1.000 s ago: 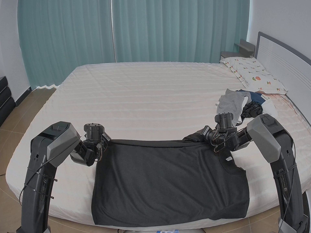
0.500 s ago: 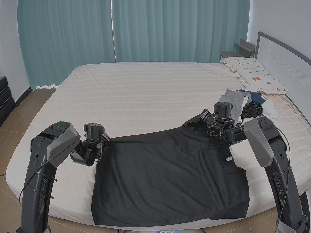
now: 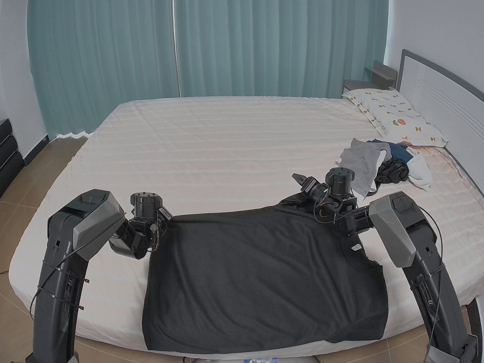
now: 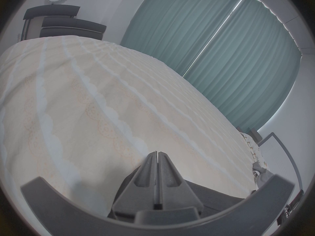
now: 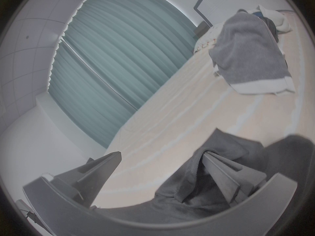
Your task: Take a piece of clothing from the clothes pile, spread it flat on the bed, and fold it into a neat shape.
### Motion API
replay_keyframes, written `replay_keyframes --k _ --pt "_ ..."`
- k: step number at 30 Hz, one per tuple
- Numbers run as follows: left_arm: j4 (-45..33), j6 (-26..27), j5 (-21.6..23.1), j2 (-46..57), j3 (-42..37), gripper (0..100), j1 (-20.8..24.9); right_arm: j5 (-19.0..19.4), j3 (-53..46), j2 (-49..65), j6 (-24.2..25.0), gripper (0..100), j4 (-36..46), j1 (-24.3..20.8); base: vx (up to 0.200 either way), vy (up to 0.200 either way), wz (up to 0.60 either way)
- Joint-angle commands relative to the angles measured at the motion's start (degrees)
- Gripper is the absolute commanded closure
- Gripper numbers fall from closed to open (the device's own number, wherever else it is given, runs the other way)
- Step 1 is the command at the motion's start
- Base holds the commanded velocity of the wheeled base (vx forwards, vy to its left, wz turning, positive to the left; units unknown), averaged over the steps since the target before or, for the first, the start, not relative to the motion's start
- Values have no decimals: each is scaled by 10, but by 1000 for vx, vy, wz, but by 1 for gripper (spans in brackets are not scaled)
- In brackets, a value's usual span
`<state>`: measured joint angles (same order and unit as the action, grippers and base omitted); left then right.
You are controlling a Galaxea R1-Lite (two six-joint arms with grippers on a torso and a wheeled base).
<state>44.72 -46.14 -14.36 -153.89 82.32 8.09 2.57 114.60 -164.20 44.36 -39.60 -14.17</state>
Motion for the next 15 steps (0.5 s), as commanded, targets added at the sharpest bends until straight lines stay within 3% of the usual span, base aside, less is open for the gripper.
replay_keyframes --k 1,9,11,15 --pt "0 0 -1 -1 -1 100 0 0 0 9 0 0 -10 4 0 0 0" --pt "0 0 -1 -1 -2 100 1 11 0 39 -11 0 -27 10 0 0 0" --pt "0 0 -1 -1 -2 100 1 12 0 11 -77 0 -12 9 0 0 0" --pt "1 0 -1 -1 -2 100 1 6 0 0 -103 0 -24 7 0 0 0"
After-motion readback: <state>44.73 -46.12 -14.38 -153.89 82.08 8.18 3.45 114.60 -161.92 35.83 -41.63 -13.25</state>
